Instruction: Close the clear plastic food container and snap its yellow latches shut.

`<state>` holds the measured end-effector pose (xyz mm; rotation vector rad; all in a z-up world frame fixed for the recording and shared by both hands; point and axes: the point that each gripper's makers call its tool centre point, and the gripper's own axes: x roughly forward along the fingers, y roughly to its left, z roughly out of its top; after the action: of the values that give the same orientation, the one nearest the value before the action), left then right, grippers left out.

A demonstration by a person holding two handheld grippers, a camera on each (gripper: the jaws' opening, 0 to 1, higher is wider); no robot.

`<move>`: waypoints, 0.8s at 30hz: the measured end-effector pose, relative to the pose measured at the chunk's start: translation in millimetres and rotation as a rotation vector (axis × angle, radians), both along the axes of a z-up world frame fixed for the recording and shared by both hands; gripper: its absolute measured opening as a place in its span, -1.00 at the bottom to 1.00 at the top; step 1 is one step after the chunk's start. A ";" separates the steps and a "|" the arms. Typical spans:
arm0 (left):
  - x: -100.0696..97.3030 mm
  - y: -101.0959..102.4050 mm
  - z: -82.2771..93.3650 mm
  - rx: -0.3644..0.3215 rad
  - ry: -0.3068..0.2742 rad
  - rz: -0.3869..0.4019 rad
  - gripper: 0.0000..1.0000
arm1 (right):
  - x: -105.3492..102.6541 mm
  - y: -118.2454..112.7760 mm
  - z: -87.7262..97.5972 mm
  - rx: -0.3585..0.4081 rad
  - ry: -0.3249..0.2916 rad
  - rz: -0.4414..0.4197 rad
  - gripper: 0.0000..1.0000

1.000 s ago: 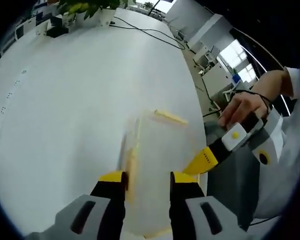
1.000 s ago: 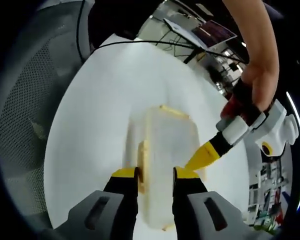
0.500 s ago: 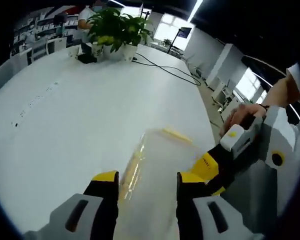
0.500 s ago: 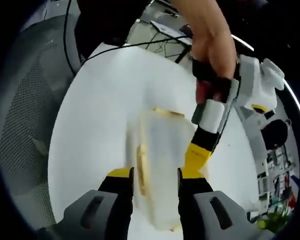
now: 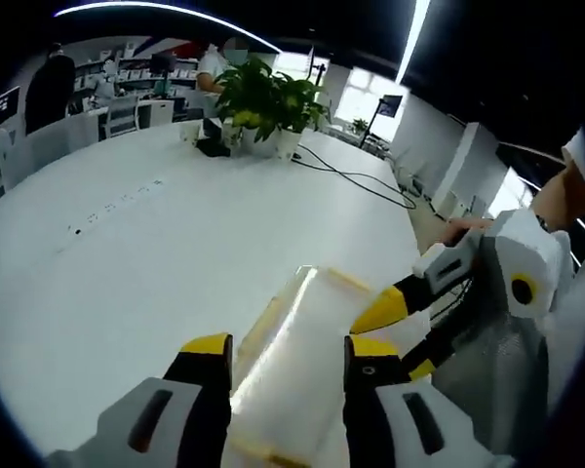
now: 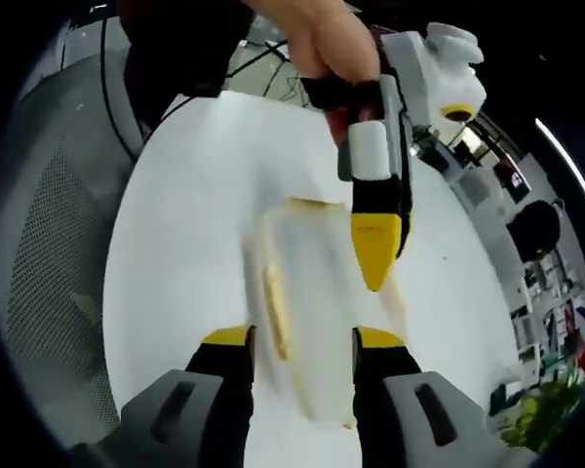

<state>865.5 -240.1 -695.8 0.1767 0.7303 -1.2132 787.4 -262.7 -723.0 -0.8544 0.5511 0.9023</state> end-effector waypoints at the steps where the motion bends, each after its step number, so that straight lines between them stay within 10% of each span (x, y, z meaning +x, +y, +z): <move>1: -0.4 2.2 1.3 -0.008 -0.015 0.012 -0.20 | 0.5 -2.3 0.5 0.008 0.004 -0.013 -0.26; 24: -33.0 50.4 -2.6 -0.098 -0.146 0.246 -0.01 | 4.4 -50.5 -4.9 0.145 0.070 -0.296 0.01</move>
<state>832.5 -189.7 -698.4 0.0900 0.5463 -0.9872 791.8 -313.2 -728.0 -0.5934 0.6456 0.6931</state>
